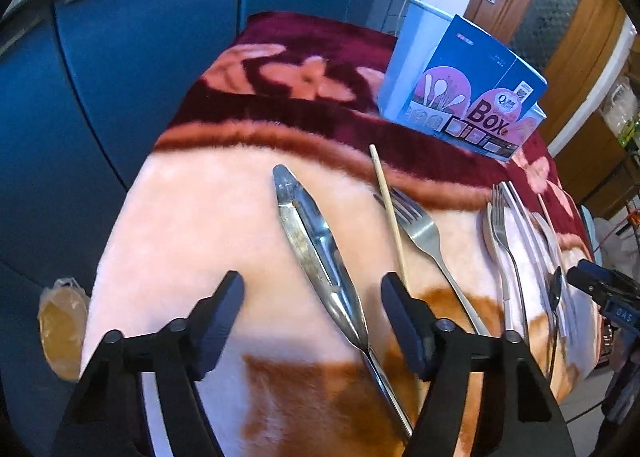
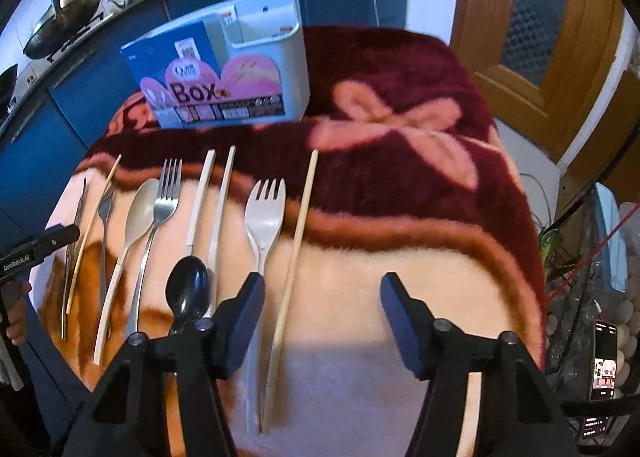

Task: Organize utensils
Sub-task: 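Grasp the silver butter knife with the left tool while the right tool grasps a wooden chopstick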

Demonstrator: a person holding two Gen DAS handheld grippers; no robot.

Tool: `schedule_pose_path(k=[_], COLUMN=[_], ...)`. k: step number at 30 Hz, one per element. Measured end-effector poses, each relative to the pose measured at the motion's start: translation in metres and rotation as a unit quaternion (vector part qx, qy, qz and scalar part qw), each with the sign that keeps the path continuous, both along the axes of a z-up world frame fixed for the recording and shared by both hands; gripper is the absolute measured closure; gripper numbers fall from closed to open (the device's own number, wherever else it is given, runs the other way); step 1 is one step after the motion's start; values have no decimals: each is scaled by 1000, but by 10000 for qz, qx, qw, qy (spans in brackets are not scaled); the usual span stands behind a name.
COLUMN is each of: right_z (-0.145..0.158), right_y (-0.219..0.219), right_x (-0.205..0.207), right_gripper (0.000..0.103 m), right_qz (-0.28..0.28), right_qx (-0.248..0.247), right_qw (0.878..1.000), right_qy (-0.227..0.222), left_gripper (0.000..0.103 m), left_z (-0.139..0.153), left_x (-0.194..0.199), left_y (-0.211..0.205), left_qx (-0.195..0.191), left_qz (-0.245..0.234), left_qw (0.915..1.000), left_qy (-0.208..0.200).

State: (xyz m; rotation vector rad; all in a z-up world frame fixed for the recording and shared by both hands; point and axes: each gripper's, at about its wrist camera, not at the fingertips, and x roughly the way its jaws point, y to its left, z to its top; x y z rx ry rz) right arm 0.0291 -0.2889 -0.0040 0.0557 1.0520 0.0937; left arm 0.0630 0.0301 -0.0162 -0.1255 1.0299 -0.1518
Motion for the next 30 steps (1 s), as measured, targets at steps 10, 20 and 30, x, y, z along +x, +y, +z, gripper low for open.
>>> schedule_pose_path(k=[10,20,30], right_z=[-1,-4,-1], right_y=[2,5,1], right_x=[24,43,49], right_gripper=[55,73,97], right_qz=[246,290,302], right_qx=[37,-54,25], right_qw=[9984,9956,9966], right_qy=[504,885,766], left_gripper=[63,77,83], left_z=[3,2,14], left_x=[19,34,25], left_y=[0,-13,-12], left_qx=[-235,-87,-575], left_qz=[-143,-427,-543], left_qw=[9987,9974,9963], left_qy=[433,574,332])
